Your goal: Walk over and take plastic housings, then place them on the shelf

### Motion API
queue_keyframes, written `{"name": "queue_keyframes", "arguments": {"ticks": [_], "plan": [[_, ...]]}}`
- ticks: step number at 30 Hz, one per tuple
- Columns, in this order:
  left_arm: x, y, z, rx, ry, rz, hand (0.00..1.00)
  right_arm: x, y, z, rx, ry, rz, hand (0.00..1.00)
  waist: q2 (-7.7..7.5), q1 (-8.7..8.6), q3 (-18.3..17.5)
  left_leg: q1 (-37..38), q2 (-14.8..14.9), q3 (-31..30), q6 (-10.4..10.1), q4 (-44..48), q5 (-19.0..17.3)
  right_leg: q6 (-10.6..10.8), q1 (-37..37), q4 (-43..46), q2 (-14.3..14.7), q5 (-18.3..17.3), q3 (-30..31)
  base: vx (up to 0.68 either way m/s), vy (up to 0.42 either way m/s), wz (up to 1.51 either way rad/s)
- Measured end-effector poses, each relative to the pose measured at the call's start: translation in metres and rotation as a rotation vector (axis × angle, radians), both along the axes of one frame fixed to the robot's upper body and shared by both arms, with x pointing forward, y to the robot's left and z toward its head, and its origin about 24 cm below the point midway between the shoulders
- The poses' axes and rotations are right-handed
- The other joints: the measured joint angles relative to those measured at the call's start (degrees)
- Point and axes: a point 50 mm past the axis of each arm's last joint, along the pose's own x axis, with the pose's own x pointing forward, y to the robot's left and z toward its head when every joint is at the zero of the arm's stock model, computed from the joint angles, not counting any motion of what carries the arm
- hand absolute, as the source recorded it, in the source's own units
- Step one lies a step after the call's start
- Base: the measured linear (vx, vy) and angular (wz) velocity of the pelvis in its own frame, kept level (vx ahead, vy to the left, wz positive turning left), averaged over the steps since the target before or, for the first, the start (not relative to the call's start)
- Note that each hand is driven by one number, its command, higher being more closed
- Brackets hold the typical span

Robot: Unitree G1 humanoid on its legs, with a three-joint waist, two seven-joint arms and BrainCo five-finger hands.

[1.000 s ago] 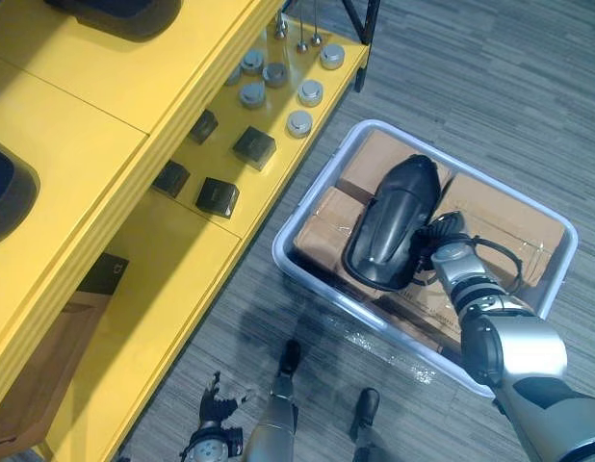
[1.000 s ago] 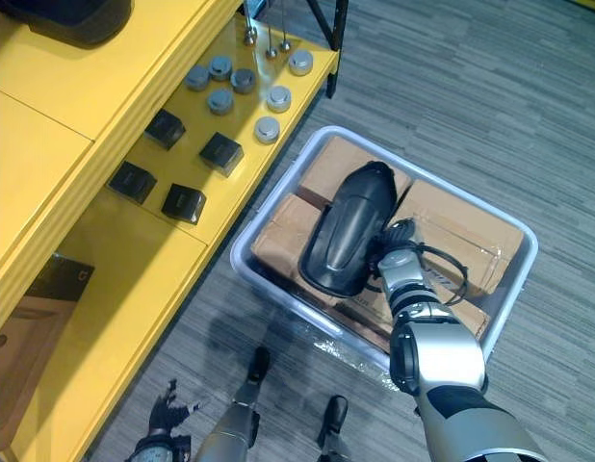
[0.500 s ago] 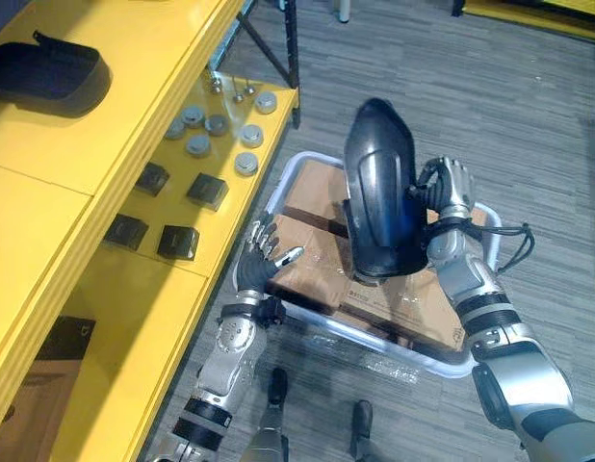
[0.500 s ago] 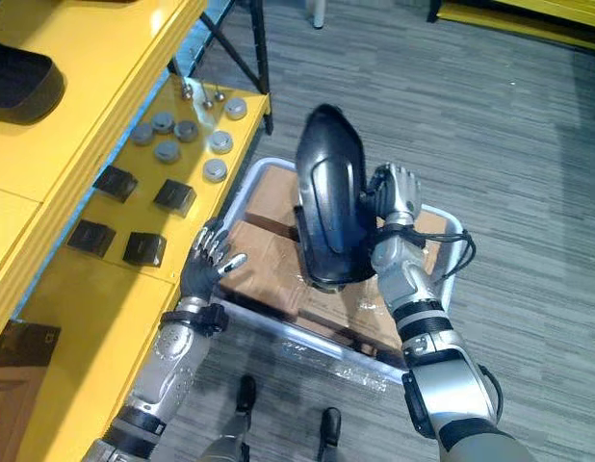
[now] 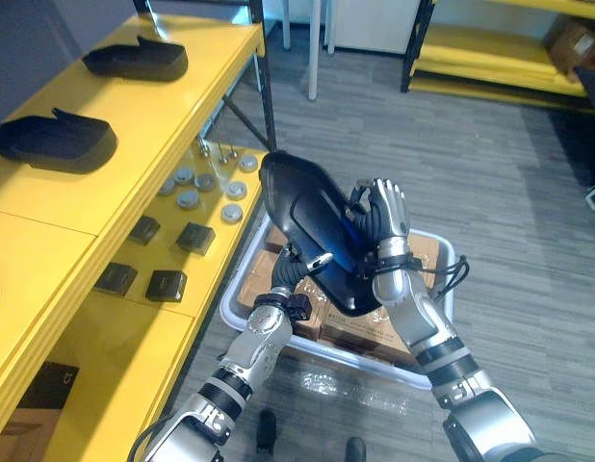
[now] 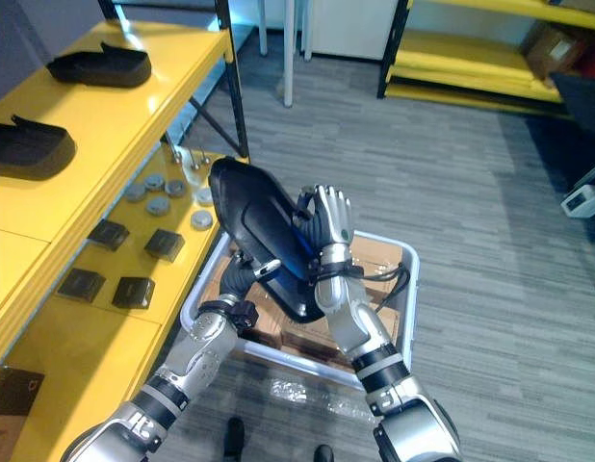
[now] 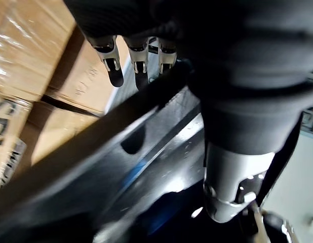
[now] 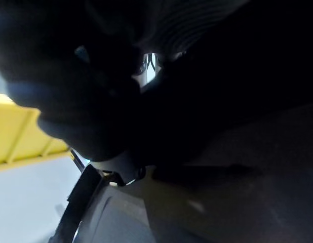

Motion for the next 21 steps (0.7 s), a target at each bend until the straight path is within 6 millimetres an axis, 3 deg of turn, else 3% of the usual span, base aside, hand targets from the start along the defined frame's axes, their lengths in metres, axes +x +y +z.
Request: {"name": "queue_keyframes", "arguments": {"ticks": [4, 5, 15, 21], "plan": [[-0.002, -0.002, -0.009, 0.013, 0.033, 0.000, 0.00, -0.012, 0.005, -0.005, 0.024, -0.021, 0.026, 1.00, -0.16, -0.05, -1.97, 0.90, 0.11, 0.05, -0.11, -0.02, -0.09, -0.10, 1.21, -0.80, 0.12, 0.36, 0.02, -0.01, 0.013, -0.01], [-0.004, -0.003, -0.012, 0.015, 0.044, -0.002, 1.00, -0.015, 0.007, -0.005, 0.032, -0.027, 0.035, 1.00, -0.32, -0.07, -2.73, 0.92, 0.07, 0.08, -0.14, -0.02, -0.12, -0.11, 1.72, -1.79, 0.14, 0.91, 0.06, -0.01, 0.035, -0.02], [-0.014, -0.001, -0.036, -0.115, 0.186, 0.027, 1.00, -0.038, 0.034, -0.017, 0.063, -0.034, 0.182, 1.00, -1.15, -0.61, -5.92, 2.42, 0.19, 0.76, -0.37, -0.04, -0.32, -0.17, 3.33, -3.21, 0.24, 1.70, 1.13, 0.00, 0.033, -0.05], [-0.040, 0.011, -0.060, -0.353, 0.280, 0.025, 1.00, -0.056, 0.046, -0.036, 0.087, 0.008, 0.261, 1.00, -2.30, -0.71, -8.47, 3.31, 0.27, 1.42, -1.01, -0.19, -0.86, -0.20, 3.88, -3.23, 0.53, 1.62, 1.54, 0.00, 0.018, -0.05]]}}
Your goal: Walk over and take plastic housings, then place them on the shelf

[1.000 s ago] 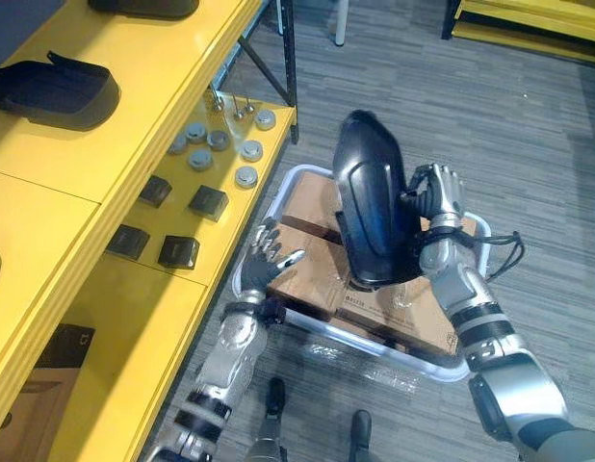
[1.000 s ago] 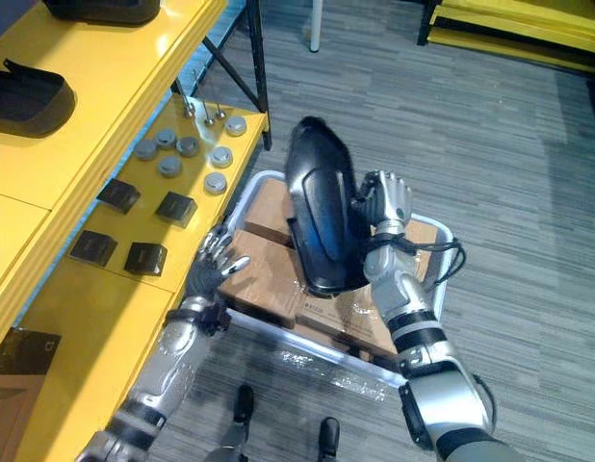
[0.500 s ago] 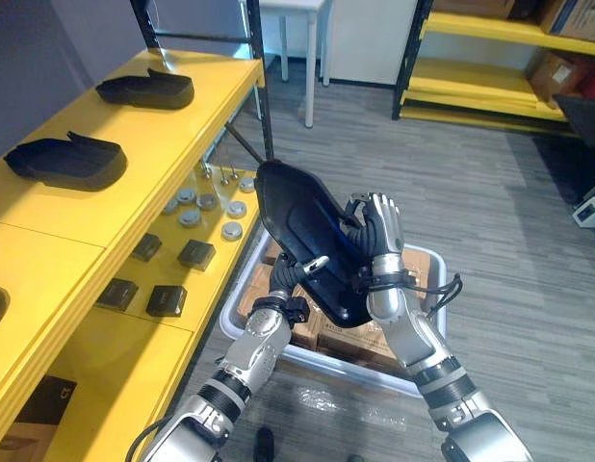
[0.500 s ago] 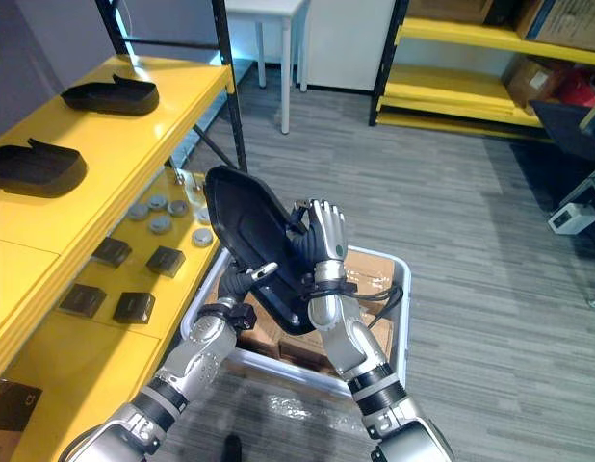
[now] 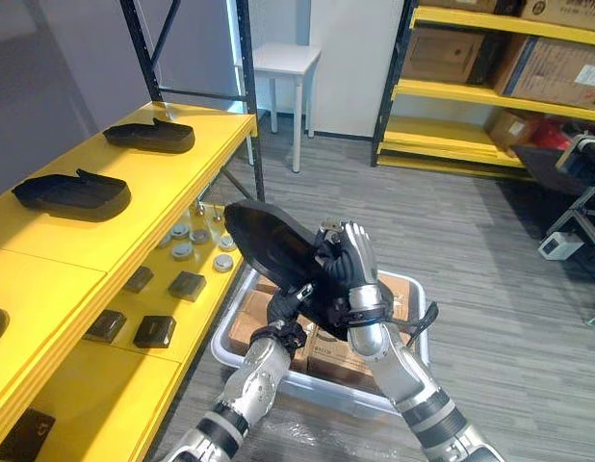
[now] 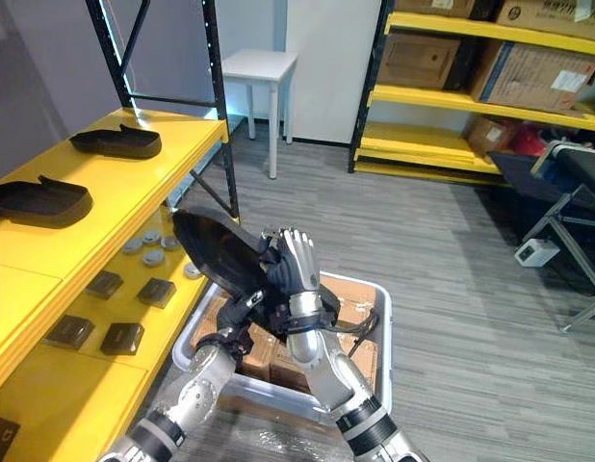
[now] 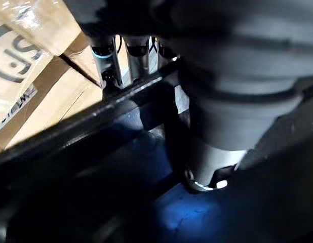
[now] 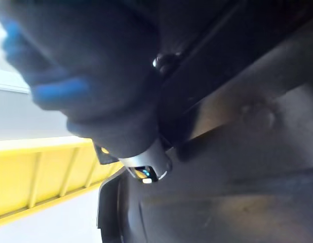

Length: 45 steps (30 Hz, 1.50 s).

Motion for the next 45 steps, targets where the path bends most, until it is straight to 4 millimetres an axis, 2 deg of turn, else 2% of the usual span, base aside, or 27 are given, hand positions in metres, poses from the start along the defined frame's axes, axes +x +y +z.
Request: {"name": "queue_keyframes", "arguments": {"ticks": [6, 10, 12, 13, 14, 16, 18, 19, 21, 23, 25, 27, 28, 29, 30, 31, 32, 33, 35, 37, 38, 39, 40, 41, 43, 45], "plan": [[-0.032, 0.017, -0.005, -0.147, 0.000, 0.085, 1.00, -0.029, 0.009, -0.012, 0.082, 0.010, 0.093, 1.00, 0.13, -0.03, -1.47, 1.64, -0.35, -1.77, -0.28, 0.14, -0.21, -0.21, 2.35, 0.07, -0.04, -0.99, -2.02, 0.02, 0.015, 0.18], [-0.048, 0.024, -0.003, -0.236, -0.020, 0.154, 1.00, -0.043, 0.010, -0.020, 0.145, 0.030, 0.151, 1.00, 0.41, 0.23, -2.51, -0.14, -0.78, -5.63, -0.53, 0.74, -0.66, -0.50, 4.03, 1.25, -0.16, -3.04, -8.10, 0.00, 0.013, 0.77], [-0.047, 0.024, -0.001, -0.226, -0.037, 0.172, 1.00, -0.043, 0.008, -0.020, 0.172, 0.030, 0.157, 1.00, 0.74, 0.12, -2.50, -3.43, 1.01, 1.26, 0.24, 3.90, -1.01, -0.33, 4.48, 1.35, -0.58, -3.15, -12.62, 0.00, 0.009, 1.12], [-0.047, 0.025, 0.000, -0.221, -0.040, 0.190, 1.00, -0.042, 0.008, -0.020, 0.173, 0.034, 0.160, 1.00, 0.92, 0.36, -2.38, -4.81, 2.34, 6.30, 1.25, 6.43, -1.64, -0.08, 5.06, 1.45, -0.91, -3.42, -14.47, 0.02, 0.029, 1.08], [-0.047, 0.029, 0.000, -0.190, -0.041, 0.223, 1.00, -0.039, 0.009, -0.022, 0.165, 0.040, 0.159, 0.00, 1.37, 0.99, -2.31, -5.56, 4.73, 15.02, 2.95, 9.71, -2.71, 0.77, 6.24, 2.18, -1.59, -4.37, -16.91, 0.03, 0.038, 0.98], [-0.047, 0.034, 0.005, -0.152, -0.066, 0.257, 1.00, -0.037, 0.010, -0.019, 0.162, 0.028, 0.162, 0.00, 1.81, 1.48, -2.21, -5.62, 5.86, 20.85, 3.29, 11.33, -2.99, 1.98, 6.65, 3.62, -2.85, -5.77, -19.22, 0.05, 0.082, 0.80], [-0.051, 0.053, 0.018, -0.087, -0.134, 0.362, 1.00, -0.038, 0.015, -0.015, 0.153, 0.014, 0.187, 0.00, 1.73, 1.91, -2.27, -5.59, 4.50, 23.66, 3.50, 11.26, -3.12, 3.45, 7.26, 4.24, -5.16, -7.54, -21.49, 0.09, 0.151, 0.65], [-0.053, 0.063, 0.025, -0.050, -0.171, 0.409, 1.00, -0.040, 0.017, -0.016, 0.145, 0.020, 0.204, 0.00, 1.68, 2.30, -2.30, -5.38, 3.29, 23.48, 3.64, 10.74, -3.09, 3.82, 7.74, 4.25, -6.13, -7.77, -22.26, 0.15, 0.149, 0.48], [-0.059, 0.085, 0.046, 0.078, -0.288, 0.526, 1.00, -0.042, 0.021, -0.022, 0.145, 0.057, 0.236, 0.00, 1.54, 3.51, -2.43, -4.33, -0.88, 21.33, 5.78, 8.66, -2.34, 4.67, 10.12, 4.29, -8.63, -7.95, -25.84, 0.21, 0.133, 0.76], [-0.064, 0.093, 0.061, 0.181, -0.370, 0.590, 1.00, -0.039, 0.021, -0.026, 0.153, 0.092, 0.249, 0.00, 1.40, 3.74, -2.69, -3.93, -4.19, 18.40, 7.06, 7.38, -2.05, 5.84, 12.05, 5.93, -10.78, -8.80, -30.09, 0.22, 0.068, 1.07], [-0.069, 0.093, 0.074, 0.293, -0.439, 0.645, 1.00, -0.036, 0.018, -0.029, 0.166, 0.133, 0.252, 0.00, 1.75, 4.94, -2.88, -3.22, -6.20, 15.94, 7.69, 6.58, -2.55, 5.88, 11.97, 11.60, -13.26, -9.68, -32.51, 0.24, 0.104, 0.93], [-0.074, 0.093, 0.085, 0.417, -0.504, 0.693, 1.00, -0.033, 0.012, -0.032, 0.172, 0.154, 0.231, 0.00, 2.02, 4.93, -2.82, -0.79, -7.71, 12.62, 8.55, 5.11, -3.24, 4.93, 11.12, 22.89, -17.11, -10.20, -33.96, 0.20, 0.151, 0.85], [-0.075, 0.095, 0.088, 0.488, -0.519, 0.723, 1.00, -0.032, 0.010, -0.031, 0.176, 0.152, 0.222, 0.00, 1.76, 4.76, -2.87, 0.64, -8.74, 10.93, 9.34, 5.02, -3.66, 3.65, 10.17, 30.34, -20.04, -9.54, -33.74, 0.21, 0.180, 0.98], [-0.077, 0.102, 0.089, 0.617, -0.516, 0.789, 1.00, -0.029, 0.005, -0.029, 0.191, 0.147, 0.203, 0.00, 1.94, 4.39, -2.69, 2.97, -9.92, 8.16, 10.74, 5.29, -5.04, -2.08, 8.08, 41.20, -23.63, -6.71, -31.89, 0.21, 0.168, 0.94], [-0.079, 0.106, 0.090, 0.672, -0.514, 0.824, 1.00, -0.029, 0.002, -0.028, 0.203, 0.145, 0.193, 0.00, 1.93, 4.35, -2.56, 3.72, -10.10, 7.32, 11.24, 5.48, -5.72, -2.95, 6.74, 45.08, -24.02, -7.34, -29.82, 0.19, 0.123, 0.95], [-0.081, 0.115, 0.091, 0.772, -0.500, 0.899, 1.00, -0.028, -0.006, -0.026, 0.242, 0.144, 0.170, 0.00, 2.01, 4.19, -2.31, 4.70, -10.17, 5.19, 11.86, 5.98, -6.75, -2.54, 3.01, 50.83, -22.04, -10.45, -23.71, 0.17, 0.049, 0.90], [-0.084, 0.124, 0.091, 0.857, -0.476, 0.972, 1.00, -0.031, -0.017, -0.025, 0.290, 0.141, 0.135, 0.00, 2.12, 3.57, -1.78, 5.77, -10.15, 2.96, 12.22, 6.13, -7.25, -1.23, 0.16, 52.20, -18.26, -13.13, -18.18, 0.15, 0.015, 0.99], [-0.085, 0.129, 0.091, 0.897, -0.459, 1.008, 1.00, -0.033, -0.024, -0.026, 0.309, 0.140, 0.117, 0.00, 2.17, 3.05, -1.74, 6.04, -10.22, 1.63, 12.32, 6.16, -7.44, -0.90, -0.96, 51.68, -16.31, -14.18, -16.14, 0.12, -0.028, 1.03], [-0.095, 0.146, 0.084, 1.026, -0.381, 1.118, 1.00, -0.043, -0.048, -0.034, 0.397, 0.170, 0.070, 0.00, 1.87, 1.95, -1.72, 6.83, -10.38, -1.64, 11.49, 6.18, -7.91, 0.01, -4.99, 42.94, -8.77, -16.81, -8.47, 0.13, -0.059, 0.81], [-0.098, 0.154, 0.082, 1.057, -0.340, 1.154, 1.00, -0.054, -0.068, -0.044, 0.462, 0.214, 0.019, 0.00, 1.34, 1.14, -1.67, 6.84, -10.82, -3.62, 10.97, 6.29, -8.19, 0.94, -6.01, 33.57, -3.83, -17.10, -0.87, 0.09, -0.059, 0.67], [-0.100, 0.158, 0.081, 1.067, -0.322, 1.175, 1.00, -0.063, -0.085, -0.054, 0.513, 0.254, -0.028, 0.00, 0.15, 0.49, -1.53, 6.92, -12.05, -4.90, 10.51, 6.44, -8.51, 0.09, -6.01, 27.07, -2.41, -16.47, 3.45, 0.12, -0.096, 0.65], [-0.103, 0.162, 0.080, 1.080, -0.308, 1.191, 1.00, -0.070, -0.095, -0.061, 0.550, 0.286, -0.052, 0.00, -1.41, 0.22, -1.41, 7.21, -13.64, -5.31, 10.11, 6.50, -8.88, -1.84, -5.91, 23.77, -3.20, -13.84, 4.30, 0.15, -0.144, 0.52], [-0.107, 0.167, 0.074, 1.077, -0.257, 1.210, 1.00, -0.077, -0.107, -0.074, 0.583, 0.342, -0.082, 0.00, -0.95, -0.26, -1.17, 7.35, -13.56, -5.73, 9.31, 6.94, -9.60, -0.76, -4.94, 22.01, -3.08, -12.89, 3.95, 0.16, -0.146, 0.10], [-0.112, 0.171, 0.071, 1.080, -0.232, 1.228, 1.00, -0.085, -0.117, -0.085, 0.609, 0.389, -0.114, 0.00, -0.36, -0.01, -1.49, 6.93, -12.26, -5.10, 8.74, 6.93, -10.26, -1.17, -3.97, 18.43, -1.76, -11.40, 4.28, 0.13, -0.113, -0.12], [-0.121, 0.180, 0.072, 1.091, -0.209, 1.273, 1.00, -0.093, -0.124, -0.100, 0.635, 0.450, -0.136, 0.00, -0.37, 0.06, -1.59, 6.34, -10.81, -4.34, 8.22, 6.76, -10.76, -1.74, -2.83, 14.03, -0.23, -9.06, 4.79, 0.13, -0.082, -0.31], [-0.129, 0.187, 0.067, 1.040, -0.161, 1.310, 1.00, -0.110, -0.135, -0.135, 0.669, 0.595, -0.217, 0.00, -0.48, 0.04, -1.62, 6.77, -9.63, -4.01, 7.92, 5.53, -10.94, -2.23, -1.06, 9.42, 1.02, -6.88, 5.51, 0.14, -0.073, -0.23]]}}
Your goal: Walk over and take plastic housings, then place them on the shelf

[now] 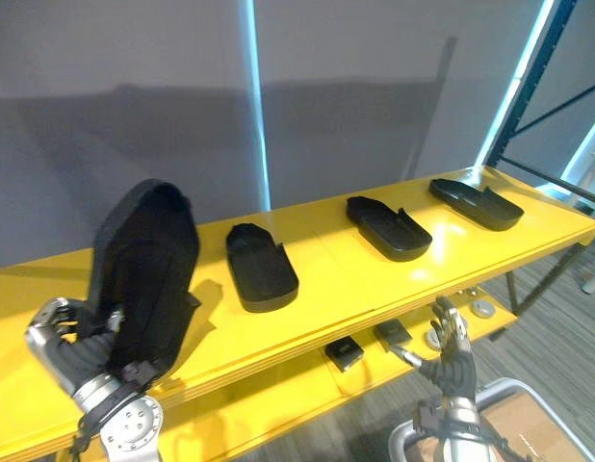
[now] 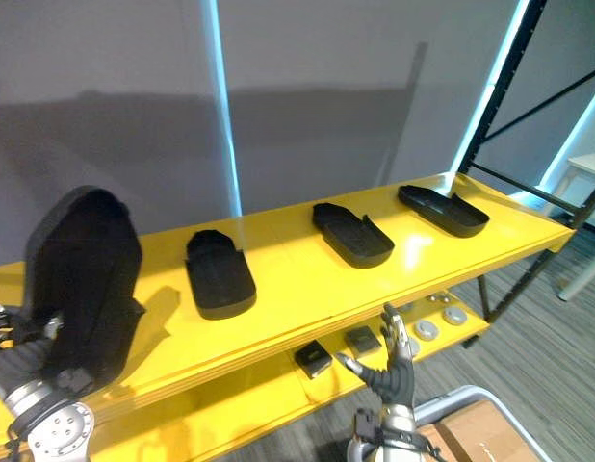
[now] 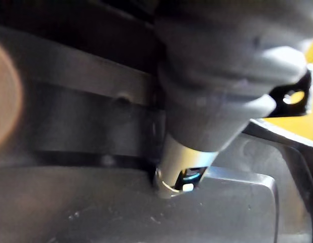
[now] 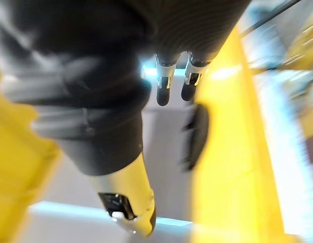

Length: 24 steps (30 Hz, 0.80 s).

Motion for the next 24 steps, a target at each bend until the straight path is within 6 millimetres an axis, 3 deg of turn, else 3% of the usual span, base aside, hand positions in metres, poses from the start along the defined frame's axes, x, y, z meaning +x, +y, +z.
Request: {"name": "queue_keyframes", "arguments": {"ticks": [5, 7, 8, 10, 11, 15, 16, 17, 18, 19, 20, 21, 23, 24], "plan": [[-0.010, 0.000, -0.003, -0.148, -0.121, -0.092, 1.00, -0.030, -0.013, -0.077, 0.028, 0.375, -0.056, 0.00, 0.30, 0.82, 0.21, 2.17, 0.65, -0.52, -0.99, -1.22, -0.68, -0.06, 2.86, -1.49, 0.55, -0.05, -0.32, 0.08, -0.005, 0.01], [-0.010, -0.001, -0.001, -0.199, -0.187, -0.142, 1.00, -0.033, -0.014, -0.091, 0.036, 0.447, -0.068, 0.00, 0.51, 0.86, 0.51, 0.67, 0.29, -2.02, -1.31, -0.57, -1.35, -0.06, 2.78, -1.50, -0.09, -0.25, -2.75, -0.03, 0.009, 0.57], [-0.010, -0.001, 0.000, -0.235, -0.226, -0.172, 1.00, -0.034, -0.016, -0.096, 0.041, 0.477, -0.084, 0.00, 0.93, 0.60, 0.72, -0.66, 1.18, 0.93, -1.23, 0.24, -2.83, -0.08, 2.65, -1.50, -0.65, -0.27, -5.44, -0.08, -0.013, 1.26], [0.000, -0.006, 0.000, -0.310, -0.307, -0.260, 1.00, -0.040, -0.030, -0.106, 0.021, 0.536, -0.129, 0.00, 1.58, -0.09, 1.03, -6.31, 6.35, 17.60, -3.14, 7.60, -4.67, -0.12, 2.18, -2.13, -3.42, -0.57, -12.19, -0.08, 0.024, 1.65], [0.004, -0.006, -0.002, -0.342, -0.331, -0.290, 1.00, -0.038, -0.038, -0.110, 0.006, 0.561, -0.148, 0.00, 2.34, -0.08, 1.58, -8.36, 8.56, 21.60, -3.91, 11.26, -5.19, -0.11, 2.15, -2.04, -4.50, -0.56, -14.29, -0.04, 0.114, 1.26], [0.009, -0.003, -0.016, -0.462, -0.357, -0.344, 1.00, -0.047, -0.068, -0.127, -0.006, 0.674, -0.256, 0.00, 2.79, -0.37, 1.72, -10.47, 14.55, 22.12, -4.70, 16.37, -5.47, -0.02, 3.73, -1.07, -10.10, -0.51, -19.40, 0.00, 0.214, 0.85], [0.010, -0.002, -0.017, -0.483, -0.373, -0.366, 1.00, -0.050, -0.074, -0.130, -0.005, 0.701, -0.281, 0.00, 2.78, -0.71, 1.72, -10.54, 16.35, 20.81, -5.64, 16.21, -5.87, 0.54, 4.25, -0.78, -11.37, -0.64, -20.46, 0.04, 0.385, 0.61], [0.017, -0.001, -0.016, -0.500, -0.387, -0.415, 1.00, -0.055, -0.080, -0.138, -0.001, 0.753, -0.301, 0.00, 3.94, -0.98, 1.21, -10.31, 19.52, 17.98, -7.17, 13.86, -5.04, 4.21, 4.29, 0.72, -12.91, -1.29, -21.39, 0.05, 0.372, 0.56], [0.021, -0.001, -0.015, -0.504, -0.385, -0.439, 1.00, -0.058, -0.082, -0.140, -0.004, 0.775, -0.305, 0.00, 5.05, -1.10, 0.72, -9.82, 20.92, 16.22, -8.04, 12.21, -3.76, 6.14, 4.26, 1.42, -13.09, -1.70, -21.50, 0.08, 0.455, 0.38], [0.026, -0.001, -0.016, -0.514, -0.378, -0.473, 1.00, -0.060, -0.087, -0.142, -0.015, 0.799, -0.310, 0.00, 7.07, -0.80, 0.42, -8.61, 22.47, 13.07, -7.35, 10.47, -1.23, 9.56, 4.35, 2.66, -13.11, -2.21, -21.42, 0.11, 0.572, 0.19], [0.035, 0.002, -0.019, -0.522, -0.352, -0.498, 1.00, -0.061, -0.084, -0.148, 0.002, 0.838, -0.312, 0.00, 7.06, -1.03, 0.76, -7.75, 21.12, 10.81, -15.04, 11.81, -1.64, 11.72, 5.18, 3.66, -15.38, -2.45, -21.18, 0.12, 0.684, 0.17], [0.042, 0.007, -0.021, -0.524, -0.314, -0.514, 1.00, -0.066, -0.065, -0.158, 0.056, 0.881, -0.286, 0.00, 4.87, -1.30, 0.54, -7.86, 17.81, 10.78, -13.62, 13.90, -3.58, 11.32, 5.79, 3.53, -18.01, -1.66, -20.87, 0.09, 0.537, 0.21], [0.053, 0.009, -0.012, -0.501, -0.304, -0.583, 1.00, -0.072, -0.044, -0.169, 0.128, 0.930, -0.263, 0.00, 2.05, -1.43, -0.29, -9.62, 14.48, 10.52, -11.79, 18.80, -6.79, 11.97, 7.17, 1.87, -20.91, 1.08, -20.95, 0.12, 0.398, 0.23], [0.061, 0.003, -0.004, -0.495, -0.313, -0.649, 1.00, -0.074, -0.043, -0.172, 0.139, 0.952, -0.265, 0.00, 1.87, -1.26, -0.40, -10.64, 13.25, 10.55, -10.60, 21.40, -8.62, 12.37, 7.05, 2.11, -22.31, 3.70, -19.93, 0.11, 0.343, 0.17]]}}
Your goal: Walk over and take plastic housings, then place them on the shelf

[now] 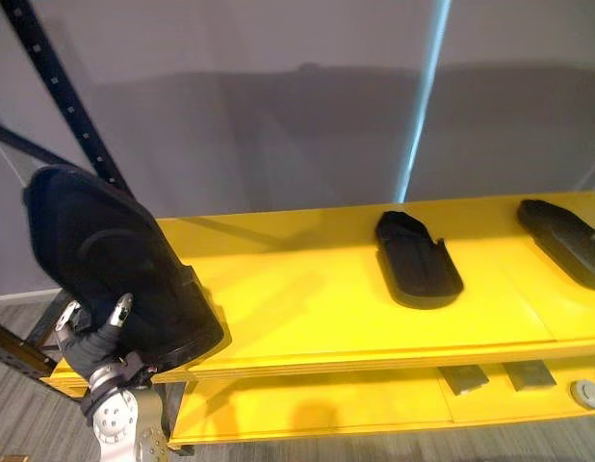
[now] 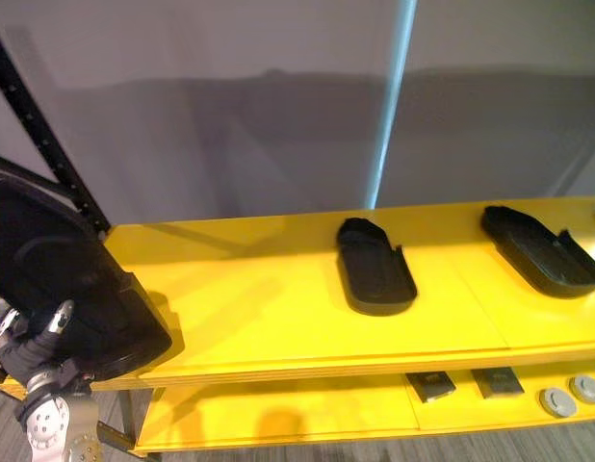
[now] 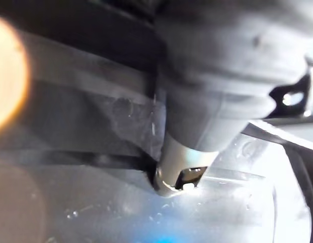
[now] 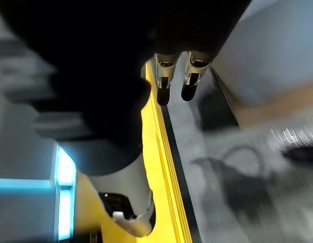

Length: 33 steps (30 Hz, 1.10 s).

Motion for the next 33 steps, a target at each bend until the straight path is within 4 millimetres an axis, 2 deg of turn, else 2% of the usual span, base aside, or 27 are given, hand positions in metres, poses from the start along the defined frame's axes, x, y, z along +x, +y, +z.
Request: {"name": "queue_keyframes", "arguments": {"ticks": [1, 2, 3, 4, 5, 6, 7, 8, 9, 10, 11, 13, 17, 20, 24, 29, 33], "plan": [[0.005, -0.004, 0.004, 0.005, -0.014, -0.035, 1.00, 0.000, -0.001, 0.000, -0.002, 0.004, -0.002, 0.00, 0.26, 0.00, 0.02, -0.25, -0.64, 0.18, 0.58, 0.52, -0.62, -0.06, -0.40, 0.49, -0.68, 1.42, 0.46, 0.08, 0.369, 0.00], [0.012, -0.012, 0.012, 0.035, -0.041, -0.094, 1.00, 0.000, -0.006, 0.001, -0.006, 0.001, -0.022, 0.00, 0.98, 0.11, 0.24, 0.05, -1.54, 1.21, 1.42, 0.13, -1.19, -1.58, -2.54, 3.00, -2.03, 4.29, 1.28, 0.03, 0.374, -0.32], [0.017, -0.018, 0.016, 0.061, -0.054, -0.140, 1.00, 0.002, -0.009, 0.002, -0.006, -0.002, -0.038, 0.00, 1.78, 0.19, 0.49, 1.59, -2.16, 3.16, 2.32, -1.90, -0.96, -5.97, -5.63, 6.14, -3.18, 7.57, 1.39, 0.04, 0.441, -0.52], [0.020, -0.021, 0.016, 0.067, -0.051, -0.161, 1.00, 0.002, -0.010, 0.002, -0.008, 0.001, -0.037, 0.00, 2.34, 0.15, 0.45, 2.83, -2.52, 4.26, 2.96, -3.48, -0.57, -8.63, -7.22, 7.48, -3.61, 9.39, 1.25, 0.03, 0.412, -0.65], [0.028, -0.029, 0.013, 0.066, -0.040, -0.216, 1.00, -0.001, -0.010, 0.001, -0.003, 0.009, -0.042, 0.00, 3.86, -0.94, 1.24, 5.54, -2.89, 5.28, 4.33, -6.56, 0.35, -8.07, -10.50, 14.87, -2.49, 5.12, 3.49, 0.02, 0.232, -0.33], [0.033, -0.033, 0.011, 0.063, -0.030, -0.240, 1.00, -0.004, -0.008, 0.000, 0.005, 0.017, -0.043, 0.00, 3.94, -1.85, 1.29, 6.31, -2.92, 5.08, 5.01, -7.55, 0.83, -6.96, -11.72, 18.23, -0.26, 0.69, 6.02, 0.04, 0.207, -0.06], [0.041, -0.040, 0.007, 0.048, -0.008, -0.280, 1.00, -0.006, -0.008, -0.001, 0.021, 0.013, -0.060, 0.00, 3.92, -3.21, 1.35, 7.82, -3.25, 4.92, 5.53, -9.36, 1.45, -6.21, -13.78, 22.27, 6.21, -6.47, 11.79, 0.04, 0.097, 0.15], [0.044, -0.043, 0.004, 0.036, 0.006, -0.295, 1.00, -0.009, -0.008, -0.002, 0.024, 0.022, -0.063, 0.00, 4.01, -3.84, 1.42, 8.48, -3.27, 4.95, 5.68, -9.93, 1.66, -6.21, -14.57, 23.01, 9.67, -9.17, 14.25, 0.09, 0.069, 0.15], [0.047, -0.049, -0.002, 0.009, 0.029, -0.321, 1.00, -0.011, -0.008, -0.003, 0.029, 0.026, -0.062, 0.00, 4.00, -4.91, 1.54, 9.53, -3.56, 4.97, 5.65, -10.82, 1.94, -6.45, -15.56, 21.60, 16.00, -11.52, 16.52, 0.11, 0.025, 0.10], [0.049, -0.053, -0.006, -0.012, 0.039, -0.343, 1.00, -0.013, -0.008, -0.003, 0.032, 0.031, -0.060, 0.00, 3.73, -5.13, 1.61, 9.88, -4.44, 5.01, 5.59, -11.12, 1.98, -7.84, -15.77, 17.90, 18.13, -11.41, 16.80, 0.13, 0.025, -0.01], [0.051, -0.059, -0.009, -0.028, 0.048, -0.366, 1.00, -0.016, -0.011, -0.003, 0.029, 0.040, -0.054, 0.00, 4.13, -5.27, 2.24, 10.27, -5.10, 4.93, 5.28, -12.04, 2.21, -9.63, -13.86, 13.95, 18.40, -11.25, 16.82, 0.12, 0.002, -0.11], [0.054, -0.061, -0.011, -0.028, 0.068, -0.391, 1.00, -0.016, -0.014, -0.004, 0.034, 0.046, -0.041, 0.00, 5.64, -5.14, 3.01, 10.29, -4.43, 4.67, 4.99, -14.47, 3.29, -10.10, -13.19, 9.75, 19.76, -8.68, 16.77, 0.08, -0.015, -0.18], [0.055, -0.060, -0.020, -0.028, 0.129, -0.389, 1.00, -0.027, -0.012, -0.008, 0.051, 0.090, 0.007, 0.00, 4.67, -4.86, 3.67, 11.42, -3.40, 5.42, 4.29, -18.71, 5.20, -10.57, -11.55, 3.65, 21.69, -5.36, 17.01, 0.02, -0.021, -0.14], [0.054, -0.055, -0.024, -0.035, 0.161, -0.363, 1.00, -0.028, -0.012, -0.008, 0.050, 0.102, 0.045, 0.00, 4.39, -4.66, 3.98, 9.67, -3.76, 6.10, 4.77, -19.62, 6.04, -10.47, -12.03, -0.68, 21.73, -2.52, 17.34, -0.02, 0.043, -0.11], [0.060, -0.034, -0.032, -0.007, 0.251, -0.304, 1.00, -0.027, -0.011, -0.009, 0.053, 0.116, 0.081, 0.00, 4.15, -4.46, 4.96, 8.41, -4.69, 6.11, 5.38, -20.15, 6.75, -10.14, -12.20, -3.62, 21.17, -0.49, 17.27, -0.04, 0.054, 0.00], [0.060, -0.002, -0.028, 0.047, 0.313, -0.218, 1.00, -0.023, -0.011, -0.008, 0.050, 0.114, 0.107, 0.00, 3.80, -4.04, 7.14, 7.18, -5.29, 5.88, 5.78, -21.65, 8.32, -10.10, -13.08, -5.58, 20.81, 1.23, 17.08, -0.07, 0.014, 0.03], [0.057, 0.015, -0.026, 0.091, 0.347, -0.161, 1.00, -0.020, -0.011, -0.007, 0.042, 0.115, 0.144, 0.00, 3.86, -3.71, 7.90, 7.18, -5.48, 5.79, 5.78, -22.54, 8.93, -10.04, -13.15, -6.21, 20.78, 1.61, 17.02, -0.05, 0.002, 0.01]]}}
